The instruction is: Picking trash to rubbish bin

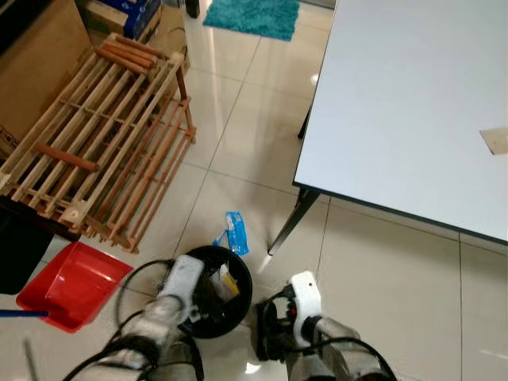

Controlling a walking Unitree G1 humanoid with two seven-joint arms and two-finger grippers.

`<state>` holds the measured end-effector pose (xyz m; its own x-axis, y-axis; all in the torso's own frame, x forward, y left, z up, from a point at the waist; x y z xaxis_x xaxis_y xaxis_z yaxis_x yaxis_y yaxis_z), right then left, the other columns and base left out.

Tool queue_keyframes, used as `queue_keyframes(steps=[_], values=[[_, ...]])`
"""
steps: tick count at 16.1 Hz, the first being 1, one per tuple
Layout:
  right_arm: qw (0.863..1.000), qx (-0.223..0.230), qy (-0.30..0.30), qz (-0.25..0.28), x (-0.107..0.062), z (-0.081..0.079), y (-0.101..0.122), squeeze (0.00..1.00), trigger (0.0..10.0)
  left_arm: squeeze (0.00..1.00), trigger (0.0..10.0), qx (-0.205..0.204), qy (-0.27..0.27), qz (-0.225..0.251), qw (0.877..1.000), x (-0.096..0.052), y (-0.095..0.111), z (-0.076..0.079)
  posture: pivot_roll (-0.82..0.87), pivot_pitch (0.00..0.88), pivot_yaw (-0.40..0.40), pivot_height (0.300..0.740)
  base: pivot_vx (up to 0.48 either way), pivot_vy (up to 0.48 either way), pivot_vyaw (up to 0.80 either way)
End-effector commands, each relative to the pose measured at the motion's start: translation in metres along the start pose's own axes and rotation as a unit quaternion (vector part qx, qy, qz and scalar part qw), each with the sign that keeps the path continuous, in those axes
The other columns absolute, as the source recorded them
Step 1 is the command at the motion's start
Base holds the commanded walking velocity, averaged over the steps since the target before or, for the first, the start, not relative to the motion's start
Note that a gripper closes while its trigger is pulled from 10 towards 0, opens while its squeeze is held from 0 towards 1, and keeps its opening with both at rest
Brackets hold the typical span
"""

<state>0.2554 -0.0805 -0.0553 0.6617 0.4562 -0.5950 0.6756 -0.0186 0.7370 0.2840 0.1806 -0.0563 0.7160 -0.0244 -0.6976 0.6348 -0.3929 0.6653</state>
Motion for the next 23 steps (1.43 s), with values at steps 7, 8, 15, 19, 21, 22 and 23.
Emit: queue_keyframes(steps=[7, 8, 15, 19, 21, 22, 23], values=[[0.976, 0.019, -0.208, -0.059, -0.027, 0.073, -0.035, 0.0, 10.0, 0.0, 10.0, -0.037, 0.035, -0.106, 0.993, -0.027, -0.095, -0.009, -0.03, 0.171, -0.051, 0.74, 0.0, 0.0, 0.0], [0.973, 0.023, -0.223, -0.047, -0.028, 0.077, -0.032, 0.0, 10.0, 0.0, 10.0, -0.041, 0.044, -0.107, 0.992, -0.027, -0.096, -0.01, -0.01, 0.131, -0.054, 0.74, 0.0, 0.0, 0.0], [0.959, 0.0, -0.284, -0.008, -0.034, 0.092, -0.02, 0.0, 10.0, 0.0, 10.0, -0.021, 0.078, -0.107, 0.991, -0.024, -0.087, -0.012, 0.01, 0.051, -0.059, 0.74, 0.0, 0.0, 0.0], [0.96, 0.011, -0.278, -0.039, -0.038, 0.087, -0.042, 0.0, 10.0, 0.0, 10.0, -0.003, 0.092, -0.128, 0.988, -0.027, -0.096, -0.012, 0.02, 0.046, -0.058, 0.74, 0.0, 0.0, 0.0], [0.958, 0.025, -0.28, -0.05, -0.041, 0.087, -0.052, 0.0, 10.0, 0.0, 10.0, 0.001, 0.089, -0.138, 0.986, -0.03, -0.104, -0.01, 0.01, 0.046, -0.052, 0.74, 0.0, 0.0, 0.0], [0.957, 0.024, -0.282, -0.057, -0.042, 0.087, -0.056, 0.0, 10.0, 0.0, 10.0, 0.001, 0.089, -0.14, 0.986, -0.031, -0.106, -0.01, 0.01, 0.049, -0.052, 0.74, 0.0, -0.251, 0.0], [0.956, 0.032, -0.284, -0.069, -0.045, 0.087, -0.062, 0.0, 10.0, 0.0, 10.0, 0.002, 0.089, -0.142, 0.986, -0.031, -0.107, -0.01, 0.01, 0.051, -0.053, 0.74, 0.0, -0.27, 0.0]])
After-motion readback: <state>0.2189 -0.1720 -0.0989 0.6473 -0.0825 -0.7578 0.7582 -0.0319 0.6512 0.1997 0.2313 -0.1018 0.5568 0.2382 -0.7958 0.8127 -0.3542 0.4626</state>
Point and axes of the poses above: a point about 5 cm out from each wrist's last joint towards the gripper, its own x axis pointing out of the wrist towards the gripper, its own y axis along the axis of the wrist's last joint, z = x × y, the point moved 3 cm from there along x, pointing out of the wrist towards the gripper, and after that the axes turned 5 degrees about x, right-handed, at the moved point
